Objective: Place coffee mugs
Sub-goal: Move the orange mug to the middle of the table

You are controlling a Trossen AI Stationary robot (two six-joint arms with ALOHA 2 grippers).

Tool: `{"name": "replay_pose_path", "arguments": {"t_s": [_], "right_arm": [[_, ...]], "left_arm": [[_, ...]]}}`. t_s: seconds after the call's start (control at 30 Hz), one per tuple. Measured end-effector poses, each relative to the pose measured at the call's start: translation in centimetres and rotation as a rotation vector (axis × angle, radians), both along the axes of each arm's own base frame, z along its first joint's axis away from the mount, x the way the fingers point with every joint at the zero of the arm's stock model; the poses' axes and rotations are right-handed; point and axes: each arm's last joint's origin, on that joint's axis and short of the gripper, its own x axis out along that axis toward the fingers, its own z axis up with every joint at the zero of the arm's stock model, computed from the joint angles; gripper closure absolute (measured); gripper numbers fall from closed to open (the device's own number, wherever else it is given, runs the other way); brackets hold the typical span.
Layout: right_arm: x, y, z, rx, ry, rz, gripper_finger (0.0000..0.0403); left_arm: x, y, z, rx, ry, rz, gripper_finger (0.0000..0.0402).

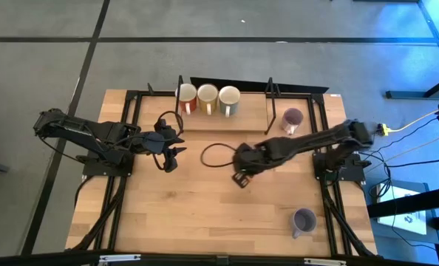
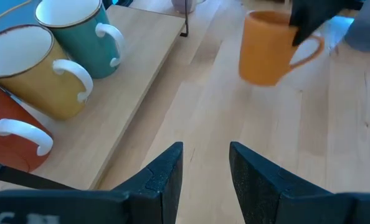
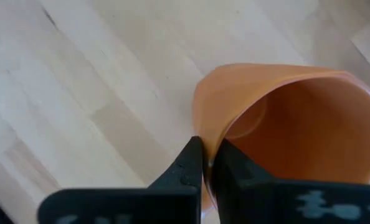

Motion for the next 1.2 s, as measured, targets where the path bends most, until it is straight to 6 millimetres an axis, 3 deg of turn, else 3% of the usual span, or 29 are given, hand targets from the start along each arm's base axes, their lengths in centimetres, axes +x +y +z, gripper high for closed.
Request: {"name": "replay_pose_path", "arguments": {"t_s": [0.2,0.37,0.67,1.03,1.1,1.2], "right_arm": [[4.4,0.5,-1.0,-0.035,0.060,0.088,0.0400],[6.8,0.7,-2.4,-0.047,0.075,0.144,0.0399],[7.5,0.9,-3.8,-0.036,0.090,0.151,0.0384],[8.1,1.0,-3.6,-0.048,0.024,0.195,0.0272],[7.9,0.9,-2.8,-0.060,0.010,0.219,0.0255],[7.1,0.9,0.5,-0.095,-0.069,0.262,0.0237]], "left_arm": [[0.0,0.0,0.0,-0.011,0.003,-0.013,0.0276],[0.0,-0.1,0.0,-0.013,0.003,-0.014,0.0276],[0.0,-0.1,0.0,-0.014,0.002,-0.013,0.0276],[0.0,-0.1,0.0,-0.015,0.001,-0.011,0.0276],[0.0,-0.1,0.0,-0.017,-0.001,-0.010,0.0276],[0.1,-0.1,0.1,-0.038,-0.017,0.004,0.0276]]}}
